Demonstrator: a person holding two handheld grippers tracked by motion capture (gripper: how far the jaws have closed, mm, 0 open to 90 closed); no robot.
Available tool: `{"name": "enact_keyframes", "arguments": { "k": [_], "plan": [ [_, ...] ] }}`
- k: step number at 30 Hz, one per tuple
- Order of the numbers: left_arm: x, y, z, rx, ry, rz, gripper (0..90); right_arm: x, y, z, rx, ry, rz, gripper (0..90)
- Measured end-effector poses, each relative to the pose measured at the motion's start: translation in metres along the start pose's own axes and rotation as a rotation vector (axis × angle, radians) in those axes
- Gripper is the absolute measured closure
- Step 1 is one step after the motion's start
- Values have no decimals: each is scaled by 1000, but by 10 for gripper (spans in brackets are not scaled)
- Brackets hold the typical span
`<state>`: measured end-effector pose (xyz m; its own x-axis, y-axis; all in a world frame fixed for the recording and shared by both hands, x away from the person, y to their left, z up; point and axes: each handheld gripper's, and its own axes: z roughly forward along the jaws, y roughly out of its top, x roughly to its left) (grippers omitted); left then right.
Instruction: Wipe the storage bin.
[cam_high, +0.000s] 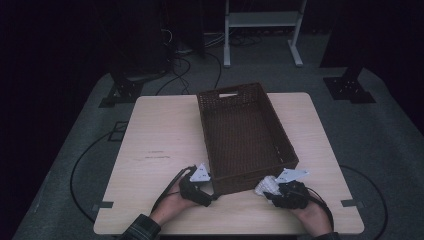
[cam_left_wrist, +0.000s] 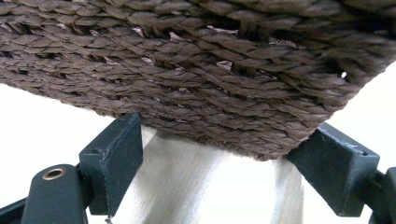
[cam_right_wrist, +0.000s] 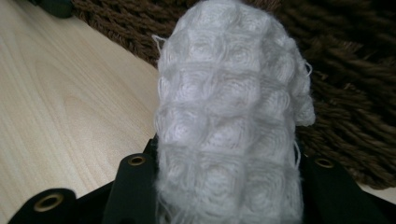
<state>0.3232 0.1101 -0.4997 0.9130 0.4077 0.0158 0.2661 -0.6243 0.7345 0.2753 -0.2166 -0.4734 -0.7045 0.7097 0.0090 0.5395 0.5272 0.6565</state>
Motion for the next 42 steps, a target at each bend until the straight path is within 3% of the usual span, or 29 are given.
{"name": "enact_keyframes", "arguments": {
  "k": [6,14,20,28,30,37,39,42],
  "plan": [
    [0,0,0,0,0,0,174,2,-1,4,8,4,-5,548],
    [0,0,0,-1,0,-1,174,5,5,-6,-15,-7,-20,548],
    [0,0,0,-1,0,-1,174,7,14,-21,-66,11,-13,548],
    [0,0,0,0,0,0,174,12,22,-33,-93,7,-37,549],
    [0,0,0,2,0,2,174,14,28,-40,-121,12,-40,549],
    [0,0,0,2,0,2,174,17,34,-46,-125,1,-62,550],
    [0,0,0,2,0,3,174,21,38,-54,-173,16,-73,550],
    [0,0,0,2,0,4,174,23,43,-60,-199,17,-87,550]
  ]
}}
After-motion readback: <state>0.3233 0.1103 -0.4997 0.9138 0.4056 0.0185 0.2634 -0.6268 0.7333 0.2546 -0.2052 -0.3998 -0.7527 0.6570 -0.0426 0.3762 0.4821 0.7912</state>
